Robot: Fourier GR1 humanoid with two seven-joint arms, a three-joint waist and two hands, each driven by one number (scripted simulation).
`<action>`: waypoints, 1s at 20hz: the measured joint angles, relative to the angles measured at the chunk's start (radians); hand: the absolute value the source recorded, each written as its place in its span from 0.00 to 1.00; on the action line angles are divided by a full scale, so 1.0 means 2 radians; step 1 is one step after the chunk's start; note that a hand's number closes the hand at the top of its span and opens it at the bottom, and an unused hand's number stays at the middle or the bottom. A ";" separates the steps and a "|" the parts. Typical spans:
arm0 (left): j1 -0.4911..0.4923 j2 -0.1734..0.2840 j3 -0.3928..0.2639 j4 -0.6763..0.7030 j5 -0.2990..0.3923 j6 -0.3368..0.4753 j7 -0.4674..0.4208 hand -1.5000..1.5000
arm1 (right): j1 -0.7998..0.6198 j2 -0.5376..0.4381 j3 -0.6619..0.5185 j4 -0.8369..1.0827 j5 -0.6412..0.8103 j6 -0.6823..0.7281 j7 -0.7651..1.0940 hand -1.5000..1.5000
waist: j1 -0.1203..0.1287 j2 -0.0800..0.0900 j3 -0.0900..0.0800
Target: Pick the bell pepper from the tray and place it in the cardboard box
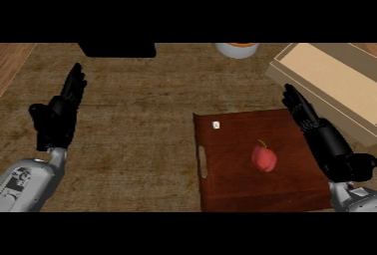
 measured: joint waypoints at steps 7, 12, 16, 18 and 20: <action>0.060 0.001 0.040 -0.028 0.061 -0.034 0.006 0.50 | 0.043 -0.022 -0.065 -0.041 0.073 -0.104 0.028 0.00 | -0.008 0.007 0.006; 0.094 0.004 0.057 -0.040 0.105 -0.063 0.020 0.50 | 0.086 0.005 -0.098 -0.075 0.175 -0.237 -0.042 0.00 | -0.013 0.006 0.009; 0.119 0.007 0.063 -0.062 0.119 -0.081 0.023 0.50 | 0.157 0.025 -0.047 -0.135 0.276 -0.289 -0.072 0.00 | -0.008 0.009 0.009; 0.122 0.011 0.070 -0.067 0.127 -0.088 0.029 0.50 | 0.178 0.021 -0.023 -0.156 0.333 -0.286 -0.039 0.00 | -0.005 0.010 0.009; 0.125 0.012 0.073 -0.069 0.129 -0.092 0.027 0.50 | 0.200 0.008 -0.012 -0.161 0.378 -0.265 0.003 0.00 | -0.004 0.012 0.007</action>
